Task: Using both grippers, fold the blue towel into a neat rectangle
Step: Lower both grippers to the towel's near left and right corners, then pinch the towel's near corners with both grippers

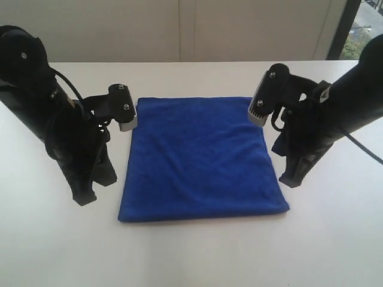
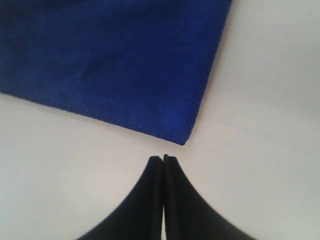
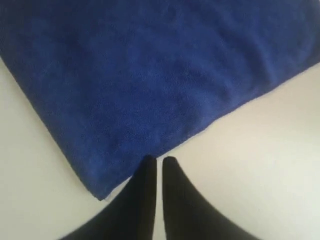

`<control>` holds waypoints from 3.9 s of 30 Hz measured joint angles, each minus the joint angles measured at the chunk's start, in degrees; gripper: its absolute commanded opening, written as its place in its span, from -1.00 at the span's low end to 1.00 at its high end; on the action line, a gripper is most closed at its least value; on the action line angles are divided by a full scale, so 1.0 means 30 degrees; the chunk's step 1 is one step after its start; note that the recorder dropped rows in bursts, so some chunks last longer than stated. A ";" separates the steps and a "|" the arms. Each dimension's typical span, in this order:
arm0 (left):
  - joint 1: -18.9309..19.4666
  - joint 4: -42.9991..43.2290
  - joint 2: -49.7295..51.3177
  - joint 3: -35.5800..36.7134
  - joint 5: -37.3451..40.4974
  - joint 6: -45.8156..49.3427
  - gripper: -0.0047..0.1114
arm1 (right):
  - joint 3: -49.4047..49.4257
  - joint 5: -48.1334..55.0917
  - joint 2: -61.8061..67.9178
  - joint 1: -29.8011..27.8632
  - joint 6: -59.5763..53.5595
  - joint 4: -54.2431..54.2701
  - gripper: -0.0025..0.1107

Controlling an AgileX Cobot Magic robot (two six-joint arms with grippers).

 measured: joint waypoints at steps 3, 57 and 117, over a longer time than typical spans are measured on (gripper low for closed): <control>-0.0032 -0.0334 0.0123 0.0000 -0.0165 0.1409 -0.92 | 0.0000 0.0037 0.0610 0.0000 -0.1490 0.0000 -0.58; -0.0032 -0.2741 0.4881 0.0028 -0.0796 0.6528 -0.04 | 0.3706 -0.3715 0.3664 0.0000 -0.9831 0.0434 -0.23; -0.0027 -0.3307 0.5492 -0.0110 0.0120 0.6679 0.01 | 0.3706 -0.4562 0.4393 0.0000 -0.9877 0.0991 -0.42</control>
